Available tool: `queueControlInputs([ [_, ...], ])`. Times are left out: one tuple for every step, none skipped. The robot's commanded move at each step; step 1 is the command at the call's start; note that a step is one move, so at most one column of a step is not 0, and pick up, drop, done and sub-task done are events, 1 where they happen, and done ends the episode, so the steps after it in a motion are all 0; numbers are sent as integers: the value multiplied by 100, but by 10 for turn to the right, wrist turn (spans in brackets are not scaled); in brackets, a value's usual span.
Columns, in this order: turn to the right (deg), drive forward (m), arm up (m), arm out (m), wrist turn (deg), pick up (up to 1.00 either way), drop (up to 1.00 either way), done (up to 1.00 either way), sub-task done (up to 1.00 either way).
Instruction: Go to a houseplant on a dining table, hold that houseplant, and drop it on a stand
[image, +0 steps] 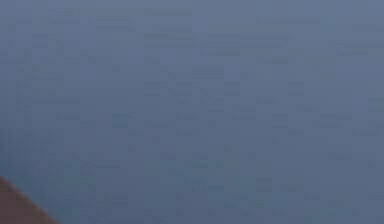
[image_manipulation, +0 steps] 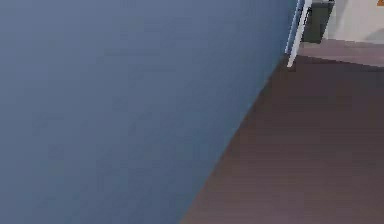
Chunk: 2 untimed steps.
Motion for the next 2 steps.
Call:
queueControlInputs([
  [-450,0,0,0,0,0,0,0,0],
  [-450,0,0,0,0,0,0,0,0],
])
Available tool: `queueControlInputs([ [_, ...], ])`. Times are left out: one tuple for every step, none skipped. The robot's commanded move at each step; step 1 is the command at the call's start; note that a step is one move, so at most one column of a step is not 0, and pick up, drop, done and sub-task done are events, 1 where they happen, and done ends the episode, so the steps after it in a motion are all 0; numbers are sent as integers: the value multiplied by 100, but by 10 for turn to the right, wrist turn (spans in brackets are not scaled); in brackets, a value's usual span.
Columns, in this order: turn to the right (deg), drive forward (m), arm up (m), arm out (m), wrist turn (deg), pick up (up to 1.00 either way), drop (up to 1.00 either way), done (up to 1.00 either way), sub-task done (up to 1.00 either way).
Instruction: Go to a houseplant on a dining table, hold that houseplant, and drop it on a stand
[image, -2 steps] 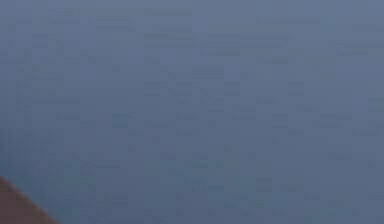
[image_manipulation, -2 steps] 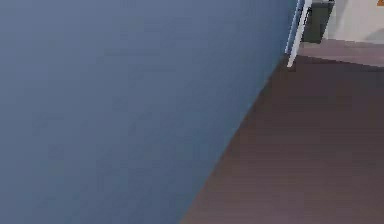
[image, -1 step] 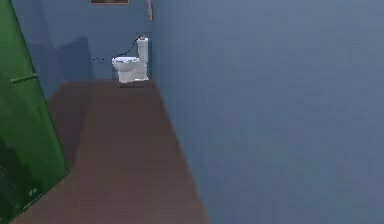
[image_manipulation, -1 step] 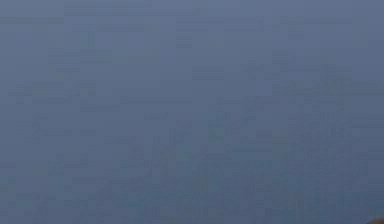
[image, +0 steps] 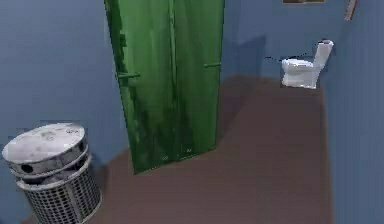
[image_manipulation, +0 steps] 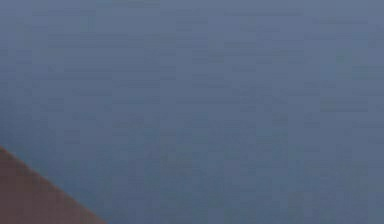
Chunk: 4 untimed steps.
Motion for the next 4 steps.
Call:
queueControlInputs([
  [-450,0,0,0,0,0,0,0,0],
  [-120,0,0,0,0,0,0,0,0],
  [0,20,0,0,0,0,0,0,0],
  [-450,0,0,0,0,0,0,0,0],
])
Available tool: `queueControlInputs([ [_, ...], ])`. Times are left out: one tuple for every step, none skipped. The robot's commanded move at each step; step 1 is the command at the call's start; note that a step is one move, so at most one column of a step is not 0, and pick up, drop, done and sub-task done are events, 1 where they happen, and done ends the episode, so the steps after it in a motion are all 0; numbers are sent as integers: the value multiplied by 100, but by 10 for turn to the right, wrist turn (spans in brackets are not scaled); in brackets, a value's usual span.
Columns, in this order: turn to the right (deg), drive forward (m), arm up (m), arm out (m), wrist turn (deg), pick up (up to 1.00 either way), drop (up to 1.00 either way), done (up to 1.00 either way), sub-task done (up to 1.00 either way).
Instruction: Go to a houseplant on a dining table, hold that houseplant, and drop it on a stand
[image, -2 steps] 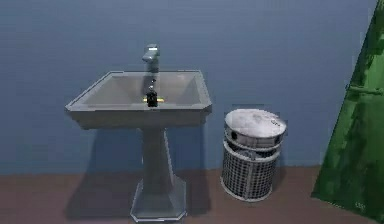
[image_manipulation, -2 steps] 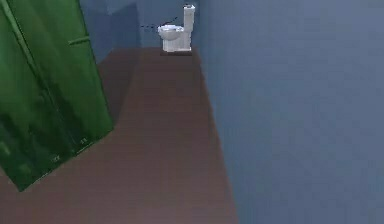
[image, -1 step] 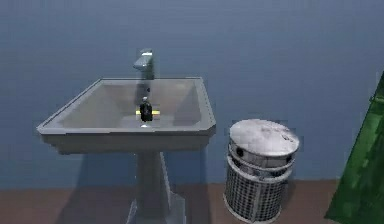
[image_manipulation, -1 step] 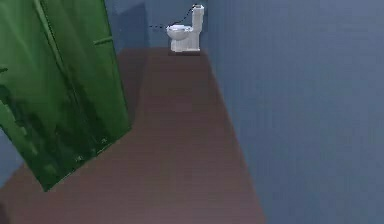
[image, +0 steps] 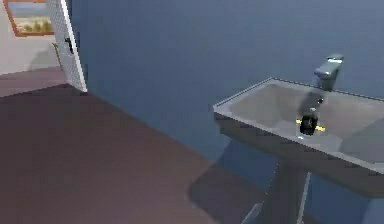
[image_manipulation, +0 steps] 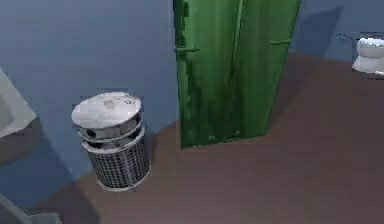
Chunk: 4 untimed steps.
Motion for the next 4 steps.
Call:
queueControlInputs([
  [-390,0,0,0,0,0,0,0,0],
  [0,100,0,0,0,0,0,0,0],
  [0,100,0,0,0,0,0,0,0],
  [0,100,0,0,0,0,0,0,0],
])
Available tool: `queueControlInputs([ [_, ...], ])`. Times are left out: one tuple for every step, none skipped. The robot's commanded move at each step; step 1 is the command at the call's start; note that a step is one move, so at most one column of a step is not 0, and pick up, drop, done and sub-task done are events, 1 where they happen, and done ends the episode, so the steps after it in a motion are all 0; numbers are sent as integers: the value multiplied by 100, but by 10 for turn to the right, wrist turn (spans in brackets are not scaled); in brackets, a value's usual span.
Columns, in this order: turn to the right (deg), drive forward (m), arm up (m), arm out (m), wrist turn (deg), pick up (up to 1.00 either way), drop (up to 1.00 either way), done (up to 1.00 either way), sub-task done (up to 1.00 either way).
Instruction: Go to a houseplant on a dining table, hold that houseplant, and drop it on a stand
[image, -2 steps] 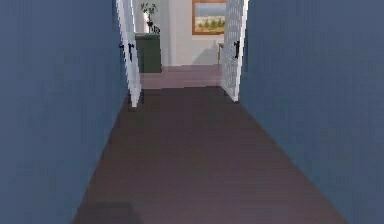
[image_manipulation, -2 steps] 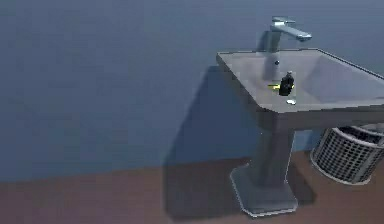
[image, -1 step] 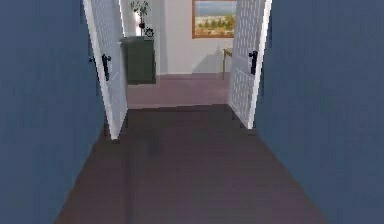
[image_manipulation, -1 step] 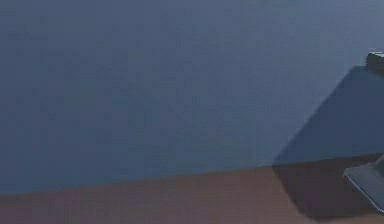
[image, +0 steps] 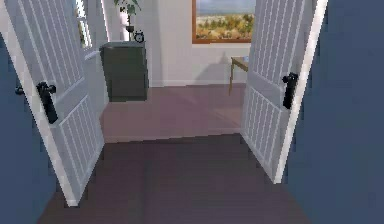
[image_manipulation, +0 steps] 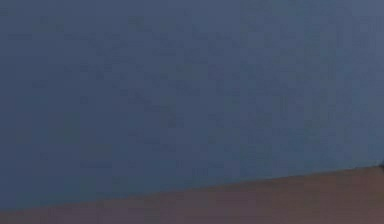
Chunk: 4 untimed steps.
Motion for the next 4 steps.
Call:
queueControlInputs([
  [0,100,0,0,0,0,0,0,0],
  [0,70,0,0,0,0,0,0,0],
  [0,85,0,0,0,0,0,0,0],
  [450,0,0,0,0,0,0,0,0],
])
